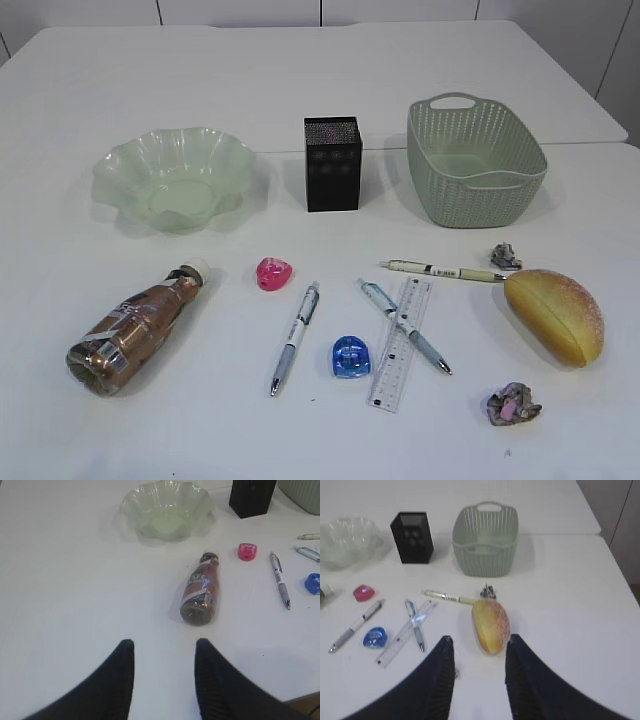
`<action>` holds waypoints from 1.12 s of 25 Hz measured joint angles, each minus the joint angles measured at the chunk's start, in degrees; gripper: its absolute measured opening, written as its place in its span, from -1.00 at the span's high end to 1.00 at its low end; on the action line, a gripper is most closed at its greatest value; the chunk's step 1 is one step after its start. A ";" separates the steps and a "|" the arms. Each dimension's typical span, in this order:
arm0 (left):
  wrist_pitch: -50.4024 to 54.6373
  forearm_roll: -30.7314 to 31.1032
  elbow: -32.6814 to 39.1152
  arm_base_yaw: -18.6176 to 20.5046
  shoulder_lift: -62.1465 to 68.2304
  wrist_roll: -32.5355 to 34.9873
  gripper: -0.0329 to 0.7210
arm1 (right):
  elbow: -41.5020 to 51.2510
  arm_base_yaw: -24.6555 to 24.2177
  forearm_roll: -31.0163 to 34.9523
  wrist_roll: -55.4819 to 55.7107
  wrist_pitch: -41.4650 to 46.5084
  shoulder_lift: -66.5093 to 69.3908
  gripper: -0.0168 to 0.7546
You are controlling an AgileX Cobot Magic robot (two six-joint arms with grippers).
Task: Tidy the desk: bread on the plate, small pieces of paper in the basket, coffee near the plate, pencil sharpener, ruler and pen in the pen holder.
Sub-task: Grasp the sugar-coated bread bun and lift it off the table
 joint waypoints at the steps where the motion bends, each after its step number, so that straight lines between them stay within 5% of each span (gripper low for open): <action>1: -0.22 0.00 -1.50 -0.11 1.81 0.00 0.14 | -1.01 0.00 0.16 0.00 -1.11 0.80 0.21; 6: -3.04 -0.27 -6.85 -0.49 8.34 0.00 0.10 | -4.53 0.00 0.43 0.00 -5.82 5.85 0.21; 18: -2.91 -2.07 -7.24 -2.29 19.40 -1.99 0.09 | -4.67 0.00 -3.68 6.76 -6.79 19.89 0.21; 28: -5.88 -2.42 -7.24 -5.35 37.04 -2.39 0.07 | -4.67 0.00 0.93 4.82 -8.87 39.00 -0.09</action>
